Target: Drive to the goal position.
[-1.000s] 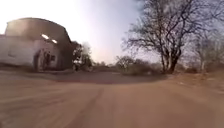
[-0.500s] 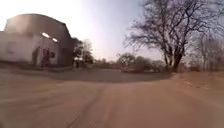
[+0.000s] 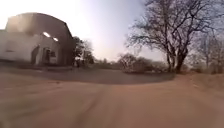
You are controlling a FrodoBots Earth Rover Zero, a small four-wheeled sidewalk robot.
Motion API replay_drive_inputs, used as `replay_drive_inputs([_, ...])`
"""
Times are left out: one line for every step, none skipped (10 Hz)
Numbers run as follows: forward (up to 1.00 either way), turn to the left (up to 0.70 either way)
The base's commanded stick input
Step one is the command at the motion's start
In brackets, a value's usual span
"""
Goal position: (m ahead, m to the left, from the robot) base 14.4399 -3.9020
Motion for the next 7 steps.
replay_drive_inputs([0.70, 0.00])
replay_drive_inputs([0.70, 0.00])
replay_drive_inputs([0.70, 0.00])
replay_drive_inputs([0.70, 0.00])
replay_drive_inputs([0.70, 0.00])
replay_drive_inputs([0.70, 0.00])
replay_drive_inputs([0.70, 0.00])
